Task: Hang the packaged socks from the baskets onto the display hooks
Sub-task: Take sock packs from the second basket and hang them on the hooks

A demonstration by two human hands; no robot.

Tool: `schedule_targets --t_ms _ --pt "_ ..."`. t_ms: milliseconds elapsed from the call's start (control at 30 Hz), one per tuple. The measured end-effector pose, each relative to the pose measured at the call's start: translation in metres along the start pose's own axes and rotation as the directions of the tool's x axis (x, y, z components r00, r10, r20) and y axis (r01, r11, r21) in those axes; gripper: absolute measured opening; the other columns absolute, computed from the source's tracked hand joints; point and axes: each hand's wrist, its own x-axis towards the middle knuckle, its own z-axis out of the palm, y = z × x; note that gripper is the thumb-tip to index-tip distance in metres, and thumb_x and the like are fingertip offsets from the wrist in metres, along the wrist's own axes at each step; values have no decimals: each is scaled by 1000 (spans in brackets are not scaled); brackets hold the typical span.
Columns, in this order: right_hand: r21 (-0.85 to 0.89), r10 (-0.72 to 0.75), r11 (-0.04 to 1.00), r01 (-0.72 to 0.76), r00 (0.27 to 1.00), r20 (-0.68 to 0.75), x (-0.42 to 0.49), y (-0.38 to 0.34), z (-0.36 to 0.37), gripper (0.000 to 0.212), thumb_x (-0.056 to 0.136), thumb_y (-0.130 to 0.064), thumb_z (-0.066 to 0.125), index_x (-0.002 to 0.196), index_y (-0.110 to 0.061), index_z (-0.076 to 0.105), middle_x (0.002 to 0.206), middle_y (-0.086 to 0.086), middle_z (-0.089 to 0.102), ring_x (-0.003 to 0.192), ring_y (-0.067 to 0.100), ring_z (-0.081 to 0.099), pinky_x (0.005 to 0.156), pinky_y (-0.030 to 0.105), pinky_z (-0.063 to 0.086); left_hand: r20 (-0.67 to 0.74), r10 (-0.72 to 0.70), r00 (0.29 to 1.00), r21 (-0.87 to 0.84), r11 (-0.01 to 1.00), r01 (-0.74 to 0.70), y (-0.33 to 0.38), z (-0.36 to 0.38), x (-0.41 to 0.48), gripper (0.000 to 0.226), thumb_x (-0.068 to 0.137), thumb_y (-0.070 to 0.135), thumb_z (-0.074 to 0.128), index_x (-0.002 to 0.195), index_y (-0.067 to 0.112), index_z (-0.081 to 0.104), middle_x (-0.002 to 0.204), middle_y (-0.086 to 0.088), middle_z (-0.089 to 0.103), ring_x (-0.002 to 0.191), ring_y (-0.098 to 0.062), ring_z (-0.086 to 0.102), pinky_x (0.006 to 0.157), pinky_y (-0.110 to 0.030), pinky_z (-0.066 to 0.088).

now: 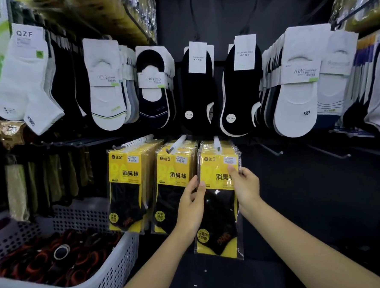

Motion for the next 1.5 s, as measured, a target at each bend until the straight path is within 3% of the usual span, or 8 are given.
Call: schedule_targets --t_ms 200,433,600,767,1033,1233,1367,1500 --pt "-13 90 996 -92 992 -87 24 16 6 29 88 -35 66 101 -9 66 102 7 70 99 23 65 94 42 51 29 -19 999 -20 1000 20 -7 12 25 52 99 35 44 148 27 26 150 7 36 133 -7 35 99 -19 29" --pt "-46 140 988 -147 982 -123 24 41 -11 18 87 -27 68 99 -14 64 106 7 68 100 22 63 89 36 52 -4 -13 1000 40 999 13 -28 13 28 53 98 36 45 148 27 28 150 2 36 138 -14 33 107 -29 33" --pt "-91 142 985 -144 989 -28 -26 72 -45 35 87 -20 68 120 -15 59 118 0 61 110 15 56 96 31 46 -5 -41 999 114 993 41 -64 -2 -17 47 98 32 48 143 27 36 139 7 44 128 -6 39 94 -19 33" --pt "-294 247 936 -195 957 152 -107 127 -82 20 87 -21 68 107 -23 66 111 -9 65 107 10 59 101 36 47 34 -173 984 182 969 164 -117 -32 -98 39 97 31 51 135 33 44 129 21 44 121 -1 43 93 -15 35" --pt "-604 574 745 -282 733 366 -206 224 -130 3 87 -13 68 84 -16 67 86 -3 69 78 7 63 74 22 50 -34 -484 875 254 842 476 -218 -87 -240 29 90 9 61 119 6 58 102 1 64 92 -7 59 78 -12 47" --pt "-816 674 577 -40 588 447 -226 271 -151 57 81 -26 76 129 -8 51 126 1 57 115 13 54 95 21 43 5 -598 801 416 730 542 -253 -104 -277 33 87 22 67 116 15 53 101 11 60 101 -16 60 81 -9 46" --pt "-862 677 424 278 535 505 -234 284 -162 72 74 -39 78 136 -24 44 135 -4 55 122 16 52 100 28 42 18 -802 597 424 547 722 -261 -104 -297 42 88 30 66 120 11 47 103 -5 66 97 -19 64 73 -17 50" --pt "-819 631 285 498 546 551 -235 289 -159 74 73 -48 74 136 -22 45 144 0 44 132 18 42 104 26 31 22 -781 624 467 560 685 -263 -102 -306 28 86 26 69 108 19 53 98 6 66 99 -15 64 72 -12 49"
